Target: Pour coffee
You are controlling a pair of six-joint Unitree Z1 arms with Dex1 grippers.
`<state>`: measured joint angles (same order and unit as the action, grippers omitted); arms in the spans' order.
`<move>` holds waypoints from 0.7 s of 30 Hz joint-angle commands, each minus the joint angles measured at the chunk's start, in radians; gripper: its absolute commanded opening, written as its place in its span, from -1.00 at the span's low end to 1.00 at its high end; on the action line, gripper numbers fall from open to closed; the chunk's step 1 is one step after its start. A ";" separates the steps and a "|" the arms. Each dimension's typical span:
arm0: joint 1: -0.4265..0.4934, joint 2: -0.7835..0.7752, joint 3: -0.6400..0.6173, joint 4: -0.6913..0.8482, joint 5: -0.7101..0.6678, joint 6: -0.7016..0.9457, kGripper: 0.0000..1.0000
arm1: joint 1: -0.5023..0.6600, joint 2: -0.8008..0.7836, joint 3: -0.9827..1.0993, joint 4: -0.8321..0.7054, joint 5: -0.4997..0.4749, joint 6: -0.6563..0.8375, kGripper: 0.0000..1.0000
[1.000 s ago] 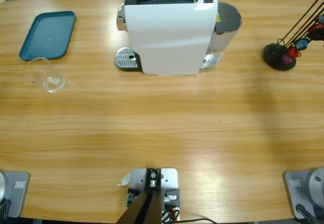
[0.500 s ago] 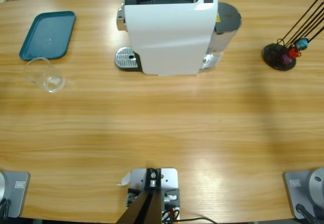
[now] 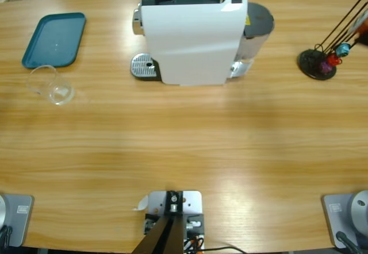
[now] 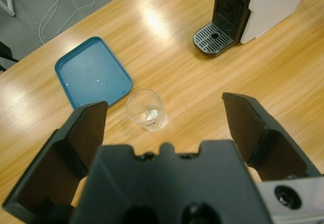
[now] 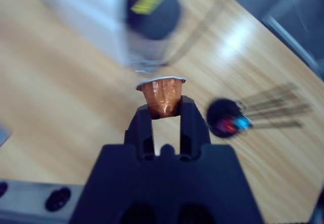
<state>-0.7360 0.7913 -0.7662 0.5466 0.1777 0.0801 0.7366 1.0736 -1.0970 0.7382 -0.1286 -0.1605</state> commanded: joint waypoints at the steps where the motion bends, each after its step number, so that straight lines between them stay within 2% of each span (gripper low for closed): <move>1: -0.008 0.002 0.049 -0.020 -0.048 -0.011 0.95 | 0.211 0.037 -0.006 0.023 0.208 -0.161 -1.00; 7: -0.008 -0.042 0.107 -0.060 -0.072 -0.013 0.91 | 0.244 0.247 -0.157 0.034 0.245 -0.320 -1.00; 12: -0.008 -0.016 0.110 -0.065 -0.078 -0.013 0.90 | 0.244 0.429 -0.309 0.077 0.268 -0.395 -1.00; 21: -0.008 0.010 0.116 -0.082 -0.078 -0.013 0.89 | 0.244 0.649 -0.515 0.105 0.259 -0.435 -1.00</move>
<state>-0.7370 0.7781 -0.6922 0.4852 0.1110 0.0772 0.9678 1.5525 -1.5063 0.8199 0.1265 -0.5763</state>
